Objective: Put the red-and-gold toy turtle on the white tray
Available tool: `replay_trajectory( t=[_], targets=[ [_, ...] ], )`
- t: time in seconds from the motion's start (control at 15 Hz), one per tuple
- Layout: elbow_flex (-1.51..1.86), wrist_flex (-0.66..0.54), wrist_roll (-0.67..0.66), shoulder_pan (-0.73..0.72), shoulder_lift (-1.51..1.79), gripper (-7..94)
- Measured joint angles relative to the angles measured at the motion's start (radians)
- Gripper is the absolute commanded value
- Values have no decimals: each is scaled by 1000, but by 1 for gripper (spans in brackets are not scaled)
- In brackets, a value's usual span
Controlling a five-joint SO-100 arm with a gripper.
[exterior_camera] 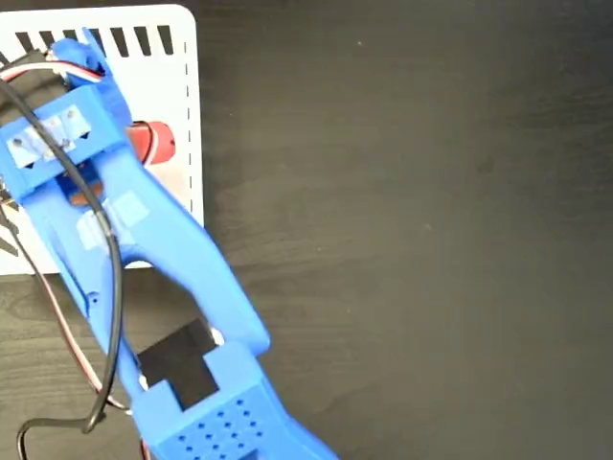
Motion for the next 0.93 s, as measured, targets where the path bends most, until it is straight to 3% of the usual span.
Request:
replay_trajectory(
  t=[0.2, 0.4, 0.6, 0.67, 0.8, 0.93],
  targets=[
    [0, 3, -6, 0, 0, 56],
    [0, 6, -18, 0, 0, 64],
    [0, 18, -18, 0, 0, 64],
    [0, 21, -18, 0, 0, 58],
    [0, 21, -18, 0, 0, 29],
    [0, 14, -18, 0, 0, 16]
  ],
)
